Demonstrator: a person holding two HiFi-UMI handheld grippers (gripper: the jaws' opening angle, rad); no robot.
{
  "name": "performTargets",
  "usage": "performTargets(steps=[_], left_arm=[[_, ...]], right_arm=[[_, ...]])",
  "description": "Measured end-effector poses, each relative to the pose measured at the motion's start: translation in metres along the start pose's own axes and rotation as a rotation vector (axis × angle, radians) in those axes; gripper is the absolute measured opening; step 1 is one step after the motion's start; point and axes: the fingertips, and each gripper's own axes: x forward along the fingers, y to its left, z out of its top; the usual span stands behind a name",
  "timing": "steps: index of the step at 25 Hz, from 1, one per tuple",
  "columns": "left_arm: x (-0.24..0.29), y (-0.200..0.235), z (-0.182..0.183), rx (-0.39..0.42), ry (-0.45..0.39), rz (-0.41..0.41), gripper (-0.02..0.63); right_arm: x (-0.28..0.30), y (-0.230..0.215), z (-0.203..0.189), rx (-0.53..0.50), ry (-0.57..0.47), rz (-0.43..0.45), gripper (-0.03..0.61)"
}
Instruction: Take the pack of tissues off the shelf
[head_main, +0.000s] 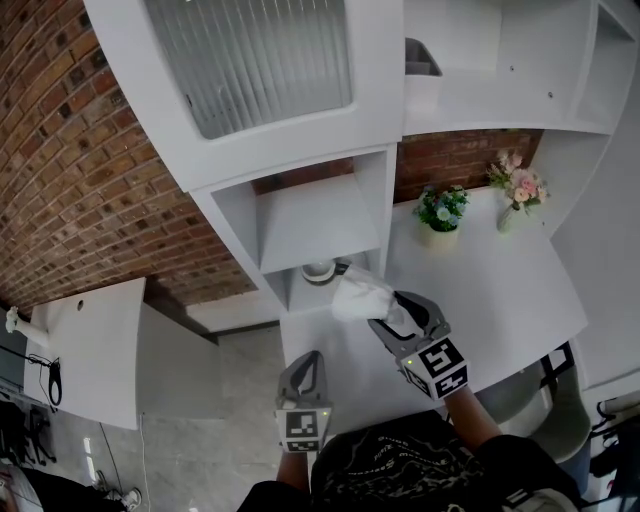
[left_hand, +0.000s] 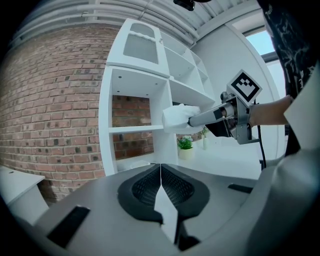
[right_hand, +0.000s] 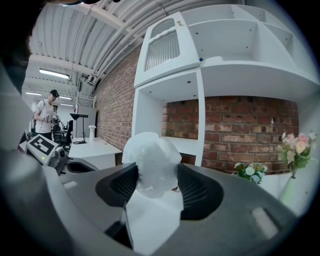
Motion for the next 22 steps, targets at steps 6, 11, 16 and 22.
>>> performTargets(steps=[6, 11, 16, 22], left_arm=[[0.000, -0.001, -0.003, -0.010, 0.005, 0.002, 0.009], [0.000, 0.001, -0.006, -0.007, 0.005, 0.010, 0.009], [-0.001, -0.001, -0.008, -0.017, 0.026, 0.006, 0.009], [-0.001, -0.001, -0.008, -0.004, 0.013, 0.016, 0.009]], right_arm=[[0.000, 0.001, -0.016, -0.001, 0.035, 0.000, 0.242], [0.000, 0.004, -0.029, 0.002, 0.062, 0.012, 0.241], [0.001, 0.009, -0.044, 0.004, 0.088, 0.023, 0.241], [0.002, 0.012, -0.057, 0.001, 0.116, 0.033, 0.241]])
